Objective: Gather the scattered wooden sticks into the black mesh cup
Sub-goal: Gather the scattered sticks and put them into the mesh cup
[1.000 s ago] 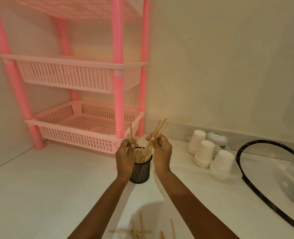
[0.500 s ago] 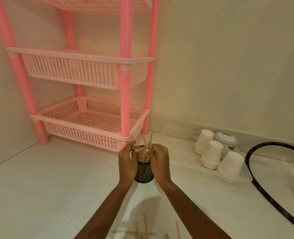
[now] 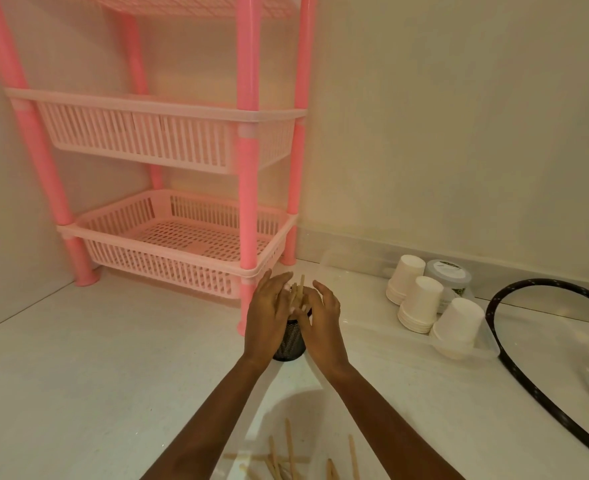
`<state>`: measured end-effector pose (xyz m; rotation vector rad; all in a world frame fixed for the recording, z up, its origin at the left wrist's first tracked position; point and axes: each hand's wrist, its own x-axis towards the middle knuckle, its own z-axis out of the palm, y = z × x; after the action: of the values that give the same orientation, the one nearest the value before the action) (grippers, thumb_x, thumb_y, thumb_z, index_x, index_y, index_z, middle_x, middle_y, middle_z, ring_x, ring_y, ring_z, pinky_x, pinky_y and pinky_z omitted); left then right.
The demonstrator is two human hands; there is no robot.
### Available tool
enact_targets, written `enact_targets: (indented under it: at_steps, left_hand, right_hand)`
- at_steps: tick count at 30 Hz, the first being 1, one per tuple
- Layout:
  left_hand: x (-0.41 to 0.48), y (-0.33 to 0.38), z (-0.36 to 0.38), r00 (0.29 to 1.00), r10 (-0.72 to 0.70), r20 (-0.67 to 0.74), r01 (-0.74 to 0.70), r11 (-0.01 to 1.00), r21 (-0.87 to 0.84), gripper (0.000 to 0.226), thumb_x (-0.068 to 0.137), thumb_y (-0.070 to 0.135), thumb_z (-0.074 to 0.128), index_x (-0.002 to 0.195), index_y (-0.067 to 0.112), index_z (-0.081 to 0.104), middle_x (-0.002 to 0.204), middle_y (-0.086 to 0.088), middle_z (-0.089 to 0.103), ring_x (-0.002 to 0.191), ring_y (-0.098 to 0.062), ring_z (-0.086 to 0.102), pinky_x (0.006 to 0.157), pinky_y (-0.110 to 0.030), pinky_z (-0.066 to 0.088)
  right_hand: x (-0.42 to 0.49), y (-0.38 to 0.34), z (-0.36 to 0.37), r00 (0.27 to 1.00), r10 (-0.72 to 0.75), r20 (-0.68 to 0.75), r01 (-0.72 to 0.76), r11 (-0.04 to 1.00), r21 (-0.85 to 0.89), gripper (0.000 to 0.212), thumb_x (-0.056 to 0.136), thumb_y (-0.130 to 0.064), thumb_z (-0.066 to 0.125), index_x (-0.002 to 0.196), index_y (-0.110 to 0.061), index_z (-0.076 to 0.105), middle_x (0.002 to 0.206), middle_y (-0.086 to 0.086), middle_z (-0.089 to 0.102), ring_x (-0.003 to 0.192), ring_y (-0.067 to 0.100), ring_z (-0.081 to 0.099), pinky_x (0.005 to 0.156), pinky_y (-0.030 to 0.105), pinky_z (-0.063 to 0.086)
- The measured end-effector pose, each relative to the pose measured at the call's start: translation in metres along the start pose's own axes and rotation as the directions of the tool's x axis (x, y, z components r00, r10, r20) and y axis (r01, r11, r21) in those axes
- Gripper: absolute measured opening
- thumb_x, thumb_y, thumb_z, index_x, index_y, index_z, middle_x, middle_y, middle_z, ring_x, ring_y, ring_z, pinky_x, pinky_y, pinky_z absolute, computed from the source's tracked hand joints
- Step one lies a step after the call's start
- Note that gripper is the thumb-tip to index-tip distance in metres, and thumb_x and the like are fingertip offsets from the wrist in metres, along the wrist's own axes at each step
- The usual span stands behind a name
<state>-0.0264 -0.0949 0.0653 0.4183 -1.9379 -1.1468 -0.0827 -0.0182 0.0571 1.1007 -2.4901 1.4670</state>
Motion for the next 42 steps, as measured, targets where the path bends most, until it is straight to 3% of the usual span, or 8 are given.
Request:
enact_targets:
  at_steps: [6, 11, 17, 24, 31, 34, 38, 42]
  left_hand:
    - [-0.003, -0.008, -0.002, 0.984, 0.077, 0.158, -0.112, 0.968, 0.226, 0.026, 0.095, 0.006, 0.043, 0.113, 0.004, 0.062, 0.119, -0.012, 0.065, 0.118, -0.024, 0.054, 0.113, -0.028, 0.028]
    - [-0.005, -0.011, -0.004, 0.961, 0.131, 0.243, -0.203, 0.933, 0.298, 0.028, 0.092, 0.000, 0.046, 0.116, 0.004, 0.061, 0.115, -0.013, 0.066, 0.107, -0.027, 0.060, 0.097, -0.032, 0.047]
    - [-0.002, -0.007, -0.004, 0.976, 0.141, 0.166, -0.195, 0.907, 0.373, 0.041, 0.095, 0.008, 0.041, 0.136, 0.012, 0.040, 0.149, -0.011, 0.033, 0.138, -0.025, 0.031, 0.114, -0.034, 0.024]
    - [-0.007, -0.015, -0.002, 0.986, 0.055, 0.158, -0.107, 0.935, 0.337, 0.043, 0.098, 0.015, 0.037, 0.140, 0.015, 0.031, 0.150, -0.008, 0.032, 0.142, -0.022, 0.022, 0.115, -0.030, 0.015]
    - [-0.012, -0.015, -0.002, 0.986, 0.116, 0.117, -0.148, 0.937, 0.317, 0.042, 0.094, 0.005, 0.041, 0.136, 0.014, 0.039, 0.149, -0.009, 0.033, 0.144, -0.023, 0.013, 0.114, -0.032, 0.010]
    - [-0.011, -0.014, -0.006, 0.985, 0.120, 0.121, -0.147, 0.956, 0.256, 0.047, 0.095, 0.007, 0.040, 0.140, 0.016, 0.029, 0.153, -0.003, 0.025, 0.139, -0.008, 0.015, 0.115, -0.030, 0.017]
    - [-0.008, -0.012, -0.012, 0.987, 0.091, 0.135, -0.118, 0.970, 0.211, 0.048, 0.095, 0.005, 0.040, 0.141, 0.013, 0.027, 0.150, -0.007, 0.030, 0.139, -0.019, 0.028, 0.113, -0.034, 0.028]
    - [-0.008, -0.012, -0.017, 0.983, 0.129, 0.129, -0.160, 0.950, 0.268, 0.050, 0.093, 0.003, 0.043, 0.140, 0.012, 0.029, 0.150, -0.008, 0.031, 0.143, -0.021, 0.019, 0.118, -0.038, 0.013]
  right_hand:
    - [-0.003, -0.008, -0.013, 0.986, -0.145, -0.078, 0.151, 0.985, 0.083, 0.046, 0.098, -0.023, 0.037, 0.142, -0.023, 0.024, 0.133, -0.021, 0.030, 0.118, -0.013, 0.027, 0.094, -0.005, 0.019]
    - [0.008, -0.015, -0.019, 0.960, -0.273, -0.060, 0.272, 0.962, -0.033, 0.044, 0.097, -0.015, 0.036, 0.141, -0.020, 0.029, 0.144, -0.010, 0.034, 0.129, -0.003, 0.028, 0.104, 0.014, 0.024]
    - [0.010, 0.002, -0.017, 0.978, -0.151, 0.147, 0.180, 0.961, -0.209, 0.041, 0.099, -0.019, 0.031, 0.140, -0.014, 0.031, 0.150, 0.005, 0.033, 0.137, 0.018, 0.033, 0.111, 0.027, 0.028]
    - [0.002, 0.014, -0.015, 0.981, -0.175, 0.087, 0.190, 0.956, -0.223, 0.046, 0.099, -0.025, 0.031, 0.144, -0.018, 0.022, 0.154, 0.000, 0.023, 0.142, 0.012, 0.019, 0.108, 0.017, 0.014]
    - [-0.003, 0.021, -0.014, 0.961, -0.109, 0.255, 0.173, 0.954, -0.243, 0.045, 0.099, -0.030, 0.030, 0.143, -0.018, 0.024, 0.155, 0.002, 0.020, 0.144, 0.015, 0.013, 0.118, 0.037, 0.012]
    - [-0.006, 0.019, -0.016, 0.972, -0.137, 0.193, 0.177, 0.963, -0.204, 0.049, 0.099, -0.030, 0.032, 0.144, -0.021, 0.018, 0.156, -0.002, 0.017, 0.144, 0.010, 0.011, 0.117, 0.033, 0.013]
    - [-0.013, 0.021, -0.022, 0.957, -0.110, 0.267, 0.174, 0.958, -0.227, 0.049, 0.099, -0.032, 0.030, 0.145, -0.024, 0.013, 0.156, -0.005, 0.014, 0.145, 0.010, 0.004, 0.117, 0.032, 0.007]
    - [-0.030, 0.022, -0.034, 0.973, -0.109, 0.204, 0.150, 0.969, -0.198, 0.050, 0.098, -0.032, 0.031, 0.145, -0.026, 0.012, 0.156, -0.007, 0.012, 0.143, 0.004, 0.006, 0.113, 0.021, 0.009]
